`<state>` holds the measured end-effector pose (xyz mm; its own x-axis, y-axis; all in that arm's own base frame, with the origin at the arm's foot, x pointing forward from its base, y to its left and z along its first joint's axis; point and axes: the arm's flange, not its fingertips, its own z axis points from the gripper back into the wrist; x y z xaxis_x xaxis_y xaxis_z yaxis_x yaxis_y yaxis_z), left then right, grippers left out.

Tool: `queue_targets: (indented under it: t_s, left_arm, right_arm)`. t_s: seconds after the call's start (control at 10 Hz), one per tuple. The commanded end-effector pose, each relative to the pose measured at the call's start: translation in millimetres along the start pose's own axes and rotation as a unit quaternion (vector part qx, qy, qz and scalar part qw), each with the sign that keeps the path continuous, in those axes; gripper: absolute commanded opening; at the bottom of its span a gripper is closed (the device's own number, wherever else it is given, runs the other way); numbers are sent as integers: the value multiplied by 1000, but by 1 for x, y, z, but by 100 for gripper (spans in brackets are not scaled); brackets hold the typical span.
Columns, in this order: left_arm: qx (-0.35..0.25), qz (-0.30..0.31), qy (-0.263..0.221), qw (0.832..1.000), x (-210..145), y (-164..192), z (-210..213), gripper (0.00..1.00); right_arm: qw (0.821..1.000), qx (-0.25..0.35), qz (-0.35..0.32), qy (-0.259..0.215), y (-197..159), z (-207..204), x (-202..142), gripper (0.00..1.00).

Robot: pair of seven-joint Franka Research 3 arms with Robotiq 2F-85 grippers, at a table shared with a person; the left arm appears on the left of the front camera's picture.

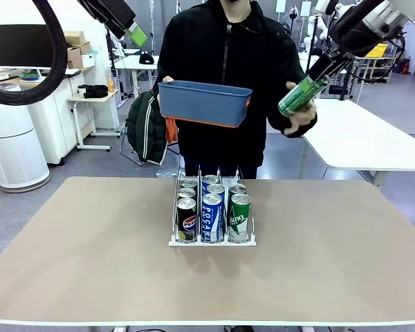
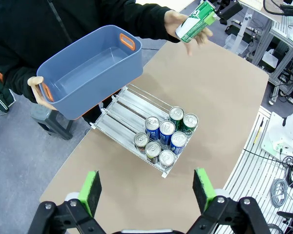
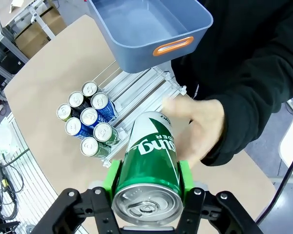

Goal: Fill the beverage cans into the dispenser.
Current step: Place the picked Sprite in the line of the Automatic Can Dispenser with the same cans.

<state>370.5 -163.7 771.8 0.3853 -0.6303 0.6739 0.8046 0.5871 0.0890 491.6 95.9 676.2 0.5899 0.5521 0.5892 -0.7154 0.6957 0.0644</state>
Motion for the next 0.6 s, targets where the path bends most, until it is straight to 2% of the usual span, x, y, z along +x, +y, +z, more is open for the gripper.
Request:
queue_targets:
  t_s: [0.0, 0.5]
  left_arm:
    - [1, 2, -1, 1000, -1, 1, -1, 100]
    - [1, 2, -1, 1000, -1, 1, -1, 100]
  right_arm:
    - [1000, 2, 6, -4, 0, 1, 0, 16]
    - [1000, 2, 6, -4, 0, 1, 0, 16]
